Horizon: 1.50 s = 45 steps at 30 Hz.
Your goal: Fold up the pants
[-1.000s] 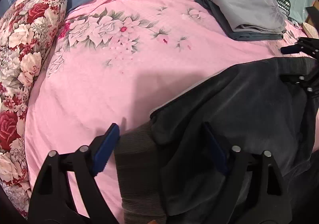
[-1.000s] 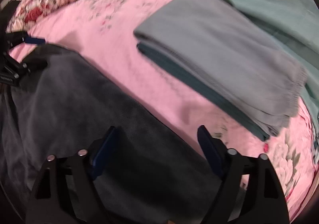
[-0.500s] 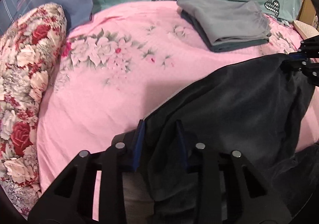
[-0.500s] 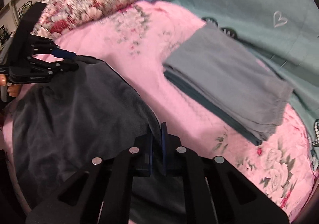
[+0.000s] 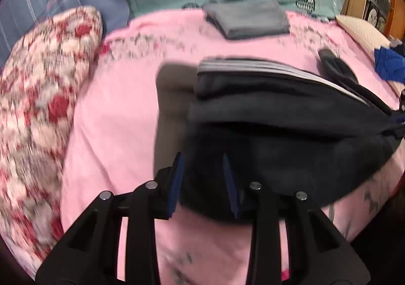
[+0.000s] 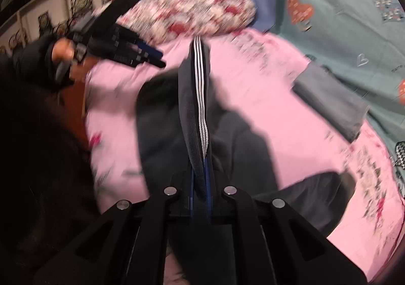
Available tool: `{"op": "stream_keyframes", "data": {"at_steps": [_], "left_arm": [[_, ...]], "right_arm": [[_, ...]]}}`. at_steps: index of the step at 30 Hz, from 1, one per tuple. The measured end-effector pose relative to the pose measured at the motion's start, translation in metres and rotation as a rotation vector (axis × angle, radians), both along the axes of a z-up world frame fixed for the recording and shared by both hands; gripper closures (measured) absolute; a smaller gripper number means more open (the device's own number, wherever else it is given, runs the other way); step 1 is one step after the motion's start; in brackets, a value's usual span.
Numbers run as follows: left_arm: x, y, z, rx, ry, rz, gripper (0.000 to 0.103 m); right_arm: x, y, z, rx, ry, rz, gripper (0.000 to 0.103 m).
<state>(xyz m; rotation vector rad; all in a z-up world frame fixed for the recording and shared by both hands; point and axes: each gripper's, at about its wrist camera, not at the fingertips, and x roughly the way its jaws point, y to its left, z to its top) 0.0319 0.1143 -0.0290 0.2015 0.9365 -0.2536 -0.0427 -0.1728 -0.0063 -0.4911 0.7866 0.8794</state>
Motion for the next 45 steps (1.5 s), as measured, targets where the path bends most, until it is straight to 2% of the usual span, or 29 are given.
{"op": "stream_keyframes", "data": {"at_steps": [2, 3, 4, 5, 6, 7, 8, 9, 11, 13, 16, 18, 19, 21, 22, 23, 24, 25, 27, 30, 33, 35, 37, 40, 41, 42, 43, 44, 45], "left_arm": [[-0.015, 0.006, -0.012, -0.021, 0.021, 0.016, 0.069], [-0.02, 0.009, -0.015, -0.031, 0.02, 0.026, 0.059], [-0.026, 0.012, -0.016, -0.037, 0.009, 0.041, 0.054], [-0.029, 0.015, -0.014, -0.041, -0.005, 0.057, 0.045], [-0.033, 0.019, -0.011, -0.056, -0.019, 0.07, 0.041], [-0.035, 0.021, -0.006, -0.067, -0.029, 0.074, 0.04], [-0.038, 0.024, 0.001, -0.072, -0.049, 0.08, 0.037], [-0.04, 0.025, 0.009, -0.077, -0.074, 0.086, 0.034], [-0.041, 0.025, 0.026, -0.098, -0.12, 0.087, 0.028], [-0.041, 0.021, 0.045, -0.12, -0.177, 0.087, 0.02], [-0.026, 0.005, 0.052, -0.117, -0.193, 0.067, 0.016], [-0.009, -0.004, 0.038, -0.092, -0.153, 0.086, 0.015], [0.003, -0.006, 0.023, -0.097, -0.104, 0.095, 0.016], [0.016, -0.004, -0.003, -0.067, -0.049, 0.143, 0.022], [0.021, -0.001, -0.014, -0.077, -0.014, 0.158, 0.028], [0.023, 0.003, -0.023, -0.104, 0.028, 0.164, 0.046], [0.023, 0.006, -0.031, -0.147, 0.062, 0.159, 0.059], [0.02, 0.009, -0.034, -0.175, 0.063, 0.162, 0.06], [0.013, 0.009, -0.03, -0.174, 0.04, 0.156, 0.068], [0.015, 0.009, -0.011, -0.176, 0.001, 0.147, 0.074], [0.014, 0.01, 0.017, -0.188, -0.054, 0.161, 0.076], [0.009, 0.012, 0.025, -0.19, -0.07, 0.174, 0.075], [0.003, 0.015, 0.012, -0.187, -0.031, 0.193, 0.075], [-0.004, 0.018, -0.034, -0.143, 0.065, 0.216, 0.073], [-0.007, 0.018, -0.044, -0.139, 0.075, 0.223, 0.072], [-0.012, 0.017, -0.045, -0.128, 0.055, 0.228, 0.071], [-0.017, 0.014, -0.042, -0.109, 0.032, 0.228, 0.071], [-0.021, 0.011, -0.036, -0.091, 0.005, 0.229, 0.064], [-0.026, 0.01, -0.029, -0.078, -0.018, 0.231, 0.052]], "right_arm": [[-0.01, 0.003, -0.033, -0.039, 0.049, -0.023, 0.095], [-0.011, 0.004, -0.042, -0.044, 0.071, -0.038, 0.095], [-0.011, 0.005, -0.05, -0.041, 0.1, -0.039, 0.094], [-0.011, 0.006, -0.056, -0.06, 0.099, -0.054, 0.091], [-0.012, 0.009, -0.059, -0.072, 0.095, -0.061, 0.088], [-0.014, 0.012, -0.059, -0.083, 0.086, -0.058, 0.079], [-0.018, 0.015, -0.056, -0.093, 0.072, -0.044, 0.063], [-0.02, 0.016, -0.054, -0.1, 0.061, -0.031, 0.061], [-0.023, 0.018, -0.049, -0.122, 0.026, -0.019, 0.061], [-0.021, 0.014, -0.047, -0.109, 0.029, -0.038, 0.061], [-0.019, 0.007, -0.046, -0.072, 0.025, -0.08, 0.061], [-0.021, 0.006, -0.047, -0.057, 0.018, -0.083, 0.061], [-0.022, 0.007, -0.047, -0.054, 0.016, -0.079, 0.061], [-0.02, 0.011, -0.054, -0.065, 0.009, -0.08, 0.061], [-0.019, 0.014, -0.058, -0.077, 0.012, -0.086, 0.065], [-0.017, 0.016, -0.064, -0.092, 0.016, -0.089, 0.08], [-0.016, 0.018, -0.066, -0.094, 0.023, -0.09, 0.088], [-0.014, 0.019, -0.067, -0.091, 0.031, -0.096, 0.089], [-0.008, 0.018, -0.064, -0.066, 0.046, -0.105, 0.093], [-0.001, 0.018, -0.051, -0.047, 0.03, -0.099, 0.095], [0.004, 0.016, -0.02, 0.006, -0.031, -0.111, 0.095], [0.003, 0.012, -0.005, 0.038, -0.051, -0.115, 0.095], [0.002, 0.014, -0.015, 0.029, 0.001, -0.098, 0.095], [-0.004, 0.026, -0.056, -0.06, 0.085, -0.073, 0.093], [-0.006, 0.03, -0.068, -0.086, 0.101, -0.069, 0.089], [-0.008, 0.031, -0.07, -0.087, 0.098, -0.07, 0.087], [-0.009, 0.031, -0.069, -0.082, 0.096, -0.069, 0.08], [-0.01, 0.03, -0.063, -0.069, 0.104, -0.067, 0.074], [-0.01, 0.027, -0.056, -0.054, 0.104, -0.072, 0.072]]}}
